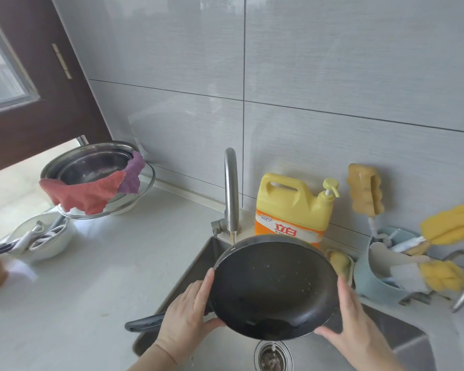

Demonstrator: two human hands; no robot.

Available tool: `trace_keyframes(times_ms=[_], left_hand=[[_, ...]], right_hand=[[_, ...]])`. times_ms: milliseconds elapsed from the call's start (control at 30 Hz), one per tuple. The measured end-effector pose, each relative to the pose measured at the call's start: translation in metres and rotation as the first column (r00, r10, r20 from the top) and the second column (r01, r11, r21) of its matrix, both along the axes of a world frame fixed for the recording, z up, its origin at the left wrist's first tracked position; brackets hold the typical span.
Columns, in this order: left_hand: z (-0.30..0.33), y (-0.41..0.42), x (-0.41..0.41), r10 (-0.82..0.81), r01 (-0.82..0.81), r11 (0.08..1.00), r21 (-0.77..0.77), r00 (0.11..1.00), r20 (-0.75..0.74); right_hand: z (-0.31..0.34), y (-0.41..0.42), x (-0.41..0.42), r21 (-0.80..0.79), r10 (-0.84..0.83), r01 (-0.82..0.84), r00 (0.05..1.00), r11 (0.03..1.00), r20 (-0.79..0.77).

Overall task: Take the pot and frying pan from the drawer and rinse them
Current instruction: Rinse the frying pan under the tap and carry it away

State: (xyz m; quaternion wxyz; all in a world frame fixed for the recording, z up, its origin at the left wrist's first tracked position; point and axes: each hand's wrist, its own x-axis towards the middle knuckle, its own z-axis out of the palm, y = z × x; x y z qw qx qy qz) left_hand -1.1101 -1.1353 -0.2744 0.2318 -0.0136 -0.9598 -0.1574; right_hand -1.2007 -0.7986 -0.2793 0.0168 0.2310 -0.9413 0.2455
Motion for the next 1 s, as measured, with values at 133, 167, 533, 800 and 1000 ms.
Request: trace_keyframes(times_ms=[133,167,533,800,1000], left_hand=[[-0.005,-0.025,0.023,0.095,-0.104,0.991,0.081,0.989,0.110],[-0.007,-0.029,0.028,0.111,-0.125,0.987,0.097,0.984,0.139],[-0.005,-0.056,0.054,0.243,-0.256,0.963,0.078,0.958,0.149],[-0.014,-0.028,0.026,0.149,-0.151,0.988,0.015,0.984,0.100],[-0.015,0.006,-0.007,-0.030,0.030,1.000,0.006,0.997,0.074]], right_hand=[[-0.004,-0.033,0.000,0.010,0.130,-0.131,0.990,0.991,0.050],[-0.004,-0.040,0.000,0.022,0.151,-0.152,0.987,0.988,0.061],[-0.011,-0.094,-0.007,-0.049,0.329,-0.331,0.943,0.942,-0.050],[-0.006,-0.048,-0.008,-0.050,0.201,-0.204,0.977,0.978,-0.067],[0.004,-0.004,-0.007,0.008,-0.030,0.030,1.000,1.000,-0.006]])
